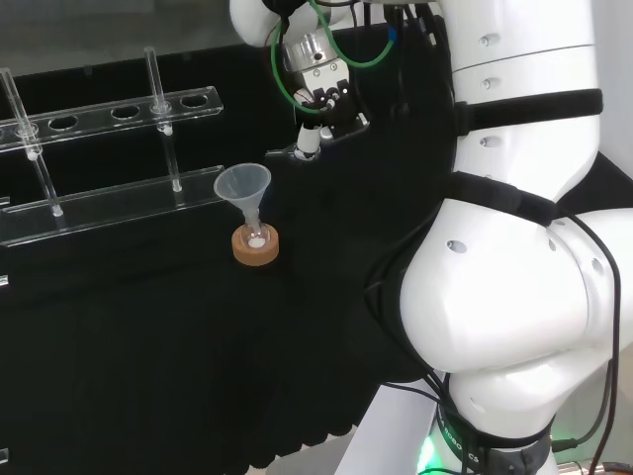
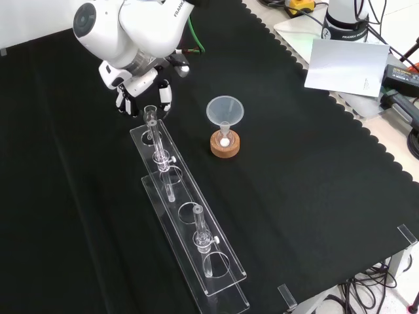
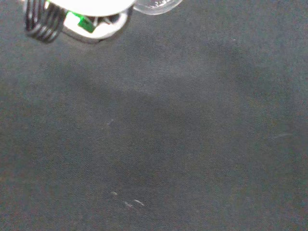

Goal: Put the weighing funnel back on the table.

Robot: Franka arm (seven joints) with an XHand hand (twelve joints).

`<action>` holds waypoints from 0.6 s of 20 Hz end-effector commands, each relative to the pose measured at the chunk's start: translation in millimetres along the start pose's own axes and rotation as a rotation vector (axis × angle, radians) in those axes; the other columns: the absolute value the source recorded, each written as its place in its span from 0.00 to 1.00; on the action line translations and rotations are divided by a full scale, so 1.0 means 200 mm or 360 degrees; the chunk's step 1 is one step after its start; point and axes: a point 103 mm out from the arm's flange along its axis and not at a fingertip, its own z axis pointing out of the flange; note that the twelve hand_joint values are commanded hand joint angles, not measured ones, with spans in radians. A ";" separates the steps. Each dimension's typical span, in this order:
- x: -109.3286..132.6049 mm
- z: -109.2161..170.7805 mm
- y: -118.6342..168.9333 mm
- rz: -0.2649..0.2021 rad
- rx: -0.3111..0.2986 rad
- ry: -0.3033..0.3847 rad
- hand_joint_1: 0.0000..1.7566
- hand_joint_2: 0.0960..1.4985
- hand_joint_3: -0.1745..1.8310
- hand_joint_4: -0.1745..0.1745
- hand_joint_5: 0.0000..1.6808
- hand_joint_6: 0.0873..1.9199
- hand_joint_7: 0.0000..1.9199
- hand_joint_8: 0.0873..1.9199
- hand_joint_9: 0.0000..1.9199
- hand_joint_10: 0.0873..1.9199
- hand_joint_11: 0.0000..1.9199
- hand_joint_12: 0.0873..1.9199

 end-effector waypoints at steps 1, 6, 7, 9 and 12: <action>0.02 0.04 0.02 -0.0018 0.0036 -0.0019 0.63 0.43 0.40 1.00 0.71 0.40 0.26 0.30 0.49 0.11 0.41 0.52; 0.04 0.09 0.06 -0.0032 0.0048 -0.0039 0.63 0.43 0.40 1.00 0.71 0.40 0.26 0.30 0.49 0.11 0.41 0.52; 0.04 0.10 0.07 -0.0034 0.0051 -0.0044 0.63 0.43 0.40 1.00 0.71 0.40 0.26 0.30 0.49 0.11 0.41 0.52; 0.07 0.09 0.07 -0.0026 0.0054 -0.0069 0.63 0.43 0.40 1.00 0.71 0.40 0.26 0.30 0.49 0.11 0.41 0.52; 0.08 0.09 0.07 -0.0025 0.0064 -0.0068 0.63 0.43 0.40 1.00 0.71 0.40 0.26 0.30 0.49 0.11 0.41 0.52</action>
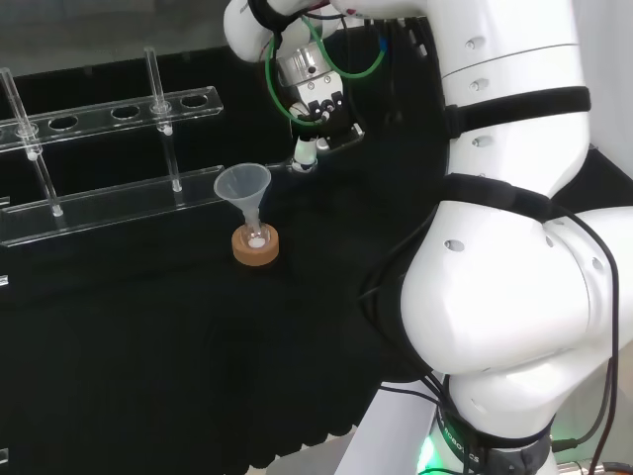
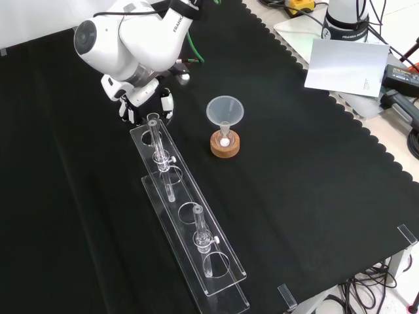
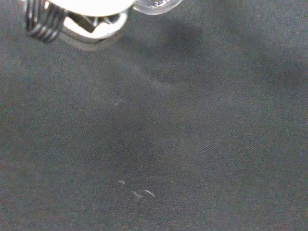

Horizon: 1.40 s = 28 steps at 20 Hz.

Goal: Put the weighing funnel back on the table.

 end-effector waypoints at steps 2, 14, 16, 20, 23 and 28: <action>0.04 0.00 0.01 0.0002 0.0017 -0.0029 0.63 0.43 0.40 1.00 0.71 0.40 0.26 0.30 0.49 0.11 0.41 0.52; 0.05 0.03 0.04 -0.0012 0.0027 -0.0034 0.63 0.43 0.40 1.00 0.71 0.40 0.26 0.30 0.49 0.11 0.41 0.52; 0.06 0.03 0.04 -0.0007 0.0028 -0.0048 0.63 0.43 0.40 1.00 0.71 0.40 0.26 0.30 0.49 0.11 0.41 0.52; 0.04 0.05 0.04 -0.0014 0.0022 -0.0024 0.63 0.43 0.40 1.00 0.71 0.40 0.26 0.30 0.49 0.11 0.41 0.52; 0.02 0.07 0.05 -0.0009 0.0006 -0.0009 0.63 0.43 0.40 1.00 0.71 0.40 0.26 0.30 0.49 0.11 0.41 0.52; 0.04 0.06 0.04 -0.0011 0.0003 -0.0011 0.63 0.43 0.41 1.00 0.71 0.40 0.26 0.30 0.48 0.11 0.41 0.52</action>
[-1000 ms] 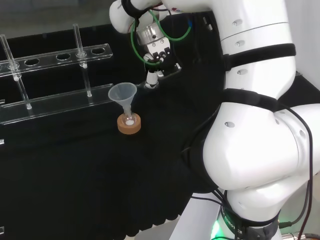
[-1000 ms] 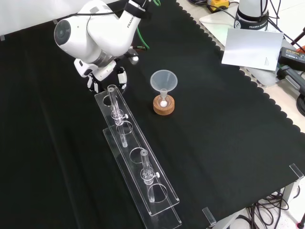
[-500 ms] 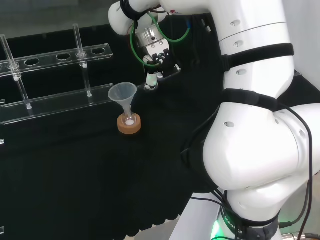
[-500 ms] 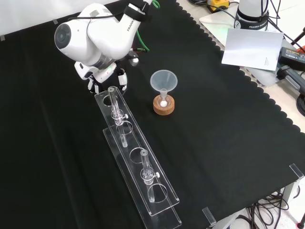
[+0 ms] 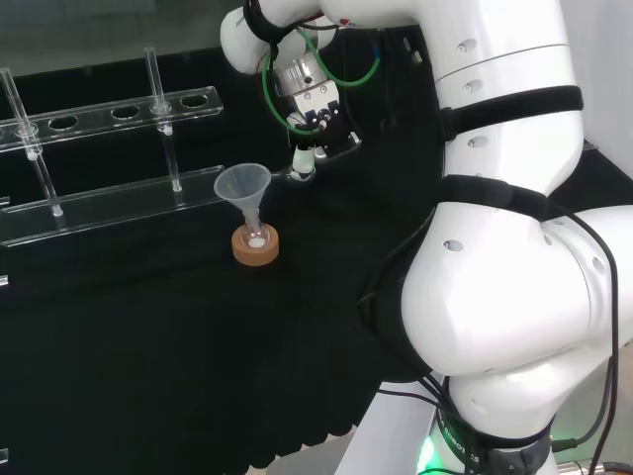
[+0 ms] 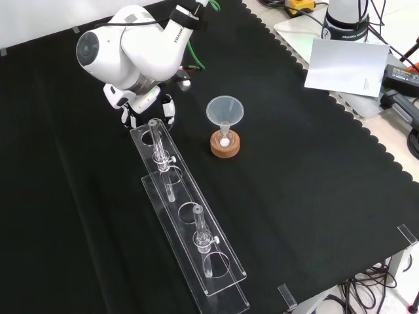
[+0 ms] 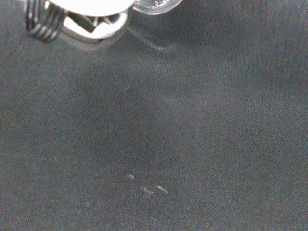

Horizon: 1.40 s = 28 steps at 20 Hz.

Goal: Put the weighing funnel back on the table.

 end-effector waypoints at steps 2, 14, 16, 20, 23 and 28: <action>-0.01 0.00 -0.01 -0.0008 -0.0018 0.0024 0.63 0.43 0.41 1.00 0.71 0.40 0.25 0.30 0.48 0.11 0.41 0.52; -0.02 0.00 -0.04 -0.0060 0.0062 0.0068 0.53 0.36 0.38 0.52 0.27 0.28 0.08 0.31 0.28 0.25 0.21 0.65; -0.01 -0.01 -0.06 -0.0075 0.0068 0.0048 0.52 0.35 0.39 0.51 0.24 0.23 0.06 0.30 0.25 0.27 0.19 0.66; -0.02 -0.05 -0.13 -0.0098 0.0023 0.0066 0.50 0.34 0.38 0.50 0.20 0.12 0.03 0.29 0.19 0.30 0.14 0.68; -0.03 -0.10 -0.20 -0.0093 -0.0020 0.0086 0.49 0.34 0.37 0.49 0.19 0.07 0.01 0.28 0.17 0.30 0.12 0.68; -0.04 -0.19 -0.35 -0.0076 -0.0101 0.0092 0.48 0.34 0.37 0.49 0.18 0.05 0.01 0.28 0.17 0.31 0.12 0.68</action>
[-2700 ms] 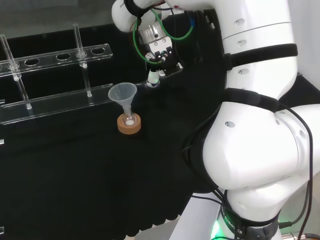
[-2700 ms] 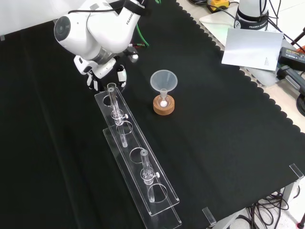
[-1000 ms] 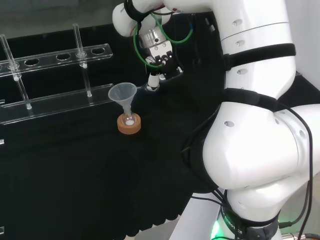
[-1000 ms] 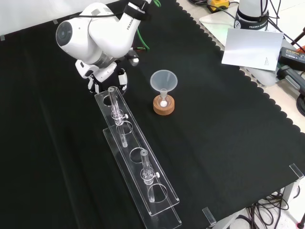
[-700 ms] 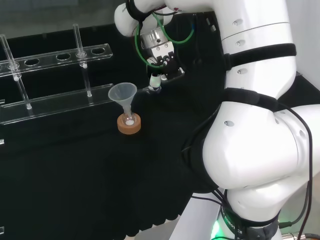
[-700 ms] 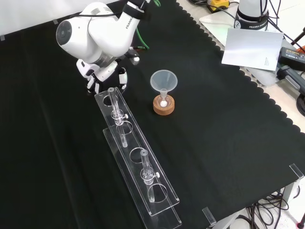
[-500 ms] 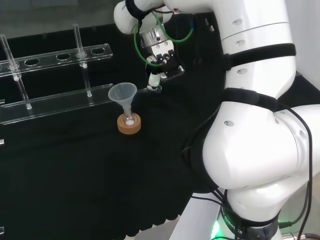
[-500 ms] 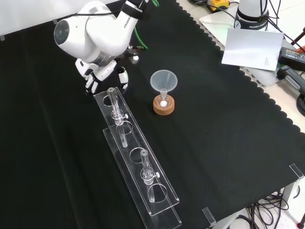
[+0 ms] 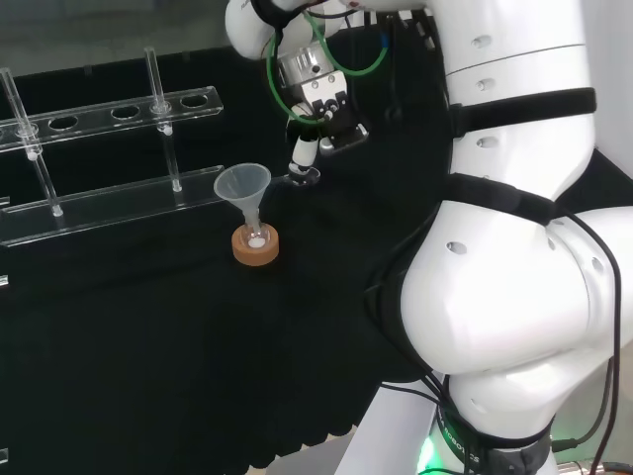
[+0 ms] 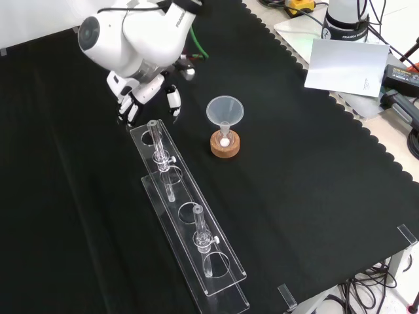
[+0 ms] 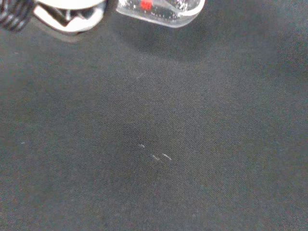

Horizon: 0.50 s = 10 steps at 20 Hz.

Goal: Put the weighing funnel back on the table.

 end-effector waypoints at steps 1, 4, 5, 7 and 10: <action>0.00 -0.13 -0.22 0.0001 -0.0121 0.0024 0.48 0.34 0.37 0.49 0.18 0.05 0.01 0.28 0.17 0.31 0.12 0.68; 0.02 -0.18 -0.31 0.0012 -0.0161 0.0016 0.47 0.34 0.37 0.49 0.18 0.04 0.01 0.28 0.17 0.31 0.12 0.68; 0.02 -0.20 -0.34 0.0017 -0.0174 0.0015 0.47 0.35 0.37 0.49 0.18 0.03 0.01 0.28 0.17 0.31 0.12 0.68; 0.04 -0.23 -0.39 0.0027 -0.0198 0.0009 0.47 0.35 0.36 0.49 0.18 0.02 0.01 0.28 0.17 0.31 0.12 0.68; 0.05 -0.27 -0.47 0.0043 -0.0232 0.0004 0.47 0.35 0.36 0.49 0.19 0.01 0.02 0.28 0.17 0.31 0.12 0.69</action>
